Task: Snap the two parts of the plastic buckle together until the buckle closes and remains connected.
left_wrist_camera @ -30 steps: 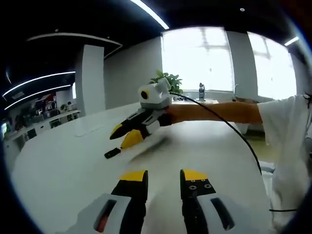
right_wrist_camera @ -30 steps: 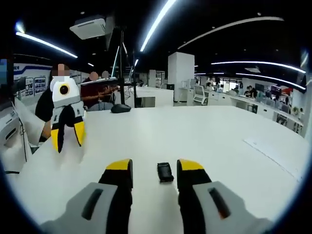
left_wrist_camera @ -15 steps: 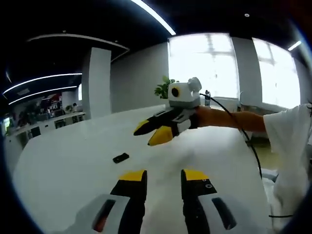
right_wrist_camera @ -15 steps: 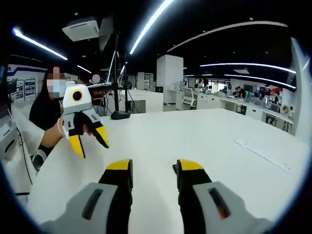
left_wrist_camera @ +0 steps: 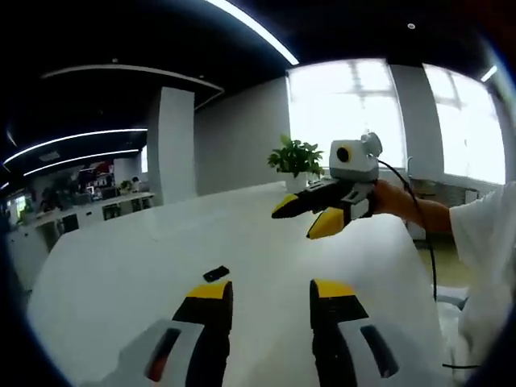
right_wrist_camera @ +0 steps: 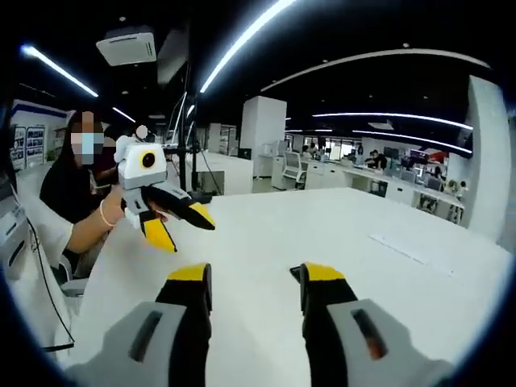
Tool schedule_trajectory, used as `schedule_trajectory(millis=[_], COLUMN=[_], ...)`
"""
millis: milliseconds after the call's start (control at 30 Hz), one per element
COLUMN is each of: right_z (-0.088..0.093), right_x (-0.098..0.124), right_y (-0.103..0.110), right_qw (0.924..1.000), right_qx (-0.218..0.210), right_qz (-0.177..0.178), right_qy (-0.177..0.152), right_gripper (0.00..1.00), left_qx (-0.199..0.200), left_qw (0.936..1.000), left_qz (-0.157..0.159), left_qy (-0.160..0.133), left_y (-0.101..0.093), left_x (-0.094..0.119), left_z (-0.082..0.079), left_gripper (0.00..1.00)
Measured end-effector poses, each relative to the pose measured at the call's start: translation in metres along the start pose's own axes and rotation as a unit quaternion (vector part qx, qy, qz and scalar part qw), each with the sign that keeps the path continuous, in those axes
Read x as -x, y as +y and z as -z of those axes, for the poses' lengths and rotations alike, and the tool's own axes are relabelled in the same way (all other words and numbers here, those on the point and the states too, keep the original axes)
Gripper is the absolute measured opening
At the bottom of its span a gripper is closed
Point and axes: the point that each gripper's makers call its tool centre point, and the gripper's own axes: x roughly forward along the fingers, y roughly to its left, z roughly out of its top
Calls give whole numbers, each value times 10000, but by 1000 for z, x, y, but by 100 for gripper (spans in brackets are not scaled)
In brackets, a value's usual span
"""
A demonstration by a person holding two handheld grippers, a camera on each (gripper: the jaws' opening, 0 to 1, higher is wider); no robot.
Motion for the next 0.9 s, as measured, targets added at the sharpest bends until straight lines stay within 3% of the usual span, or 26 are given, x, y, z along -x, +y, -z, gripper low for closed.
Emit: schedule_trajectory(millis=[133,367,467,700,900], right_z=[-1,8,11,7,3], right_x=[15,30,37,51,65], right_y=[-4,0,-3,-4,-3], right_qw=[9990,9979,9957,9922,9879], right_qx=[266,6,166,-31,-320], right_qz=[334,610,851,1229,1519], right_qy=[119,231,328,202,73], right_gripper=[56,69,70,74,84], left_qx=[110,49,-4,-80,-133], left_qw=[9998,9995,9992,9977,9961], left_qz=[-72,-292,-396,-669,-866], left_qy=[-136,-70,-41,-52,-119], left_y=[2,5,6,8,7], left_x=[5,7,10,25,42], left_z=[-9,-12,-13,-20,-24], left_gripper=[39,49,49,52,57])
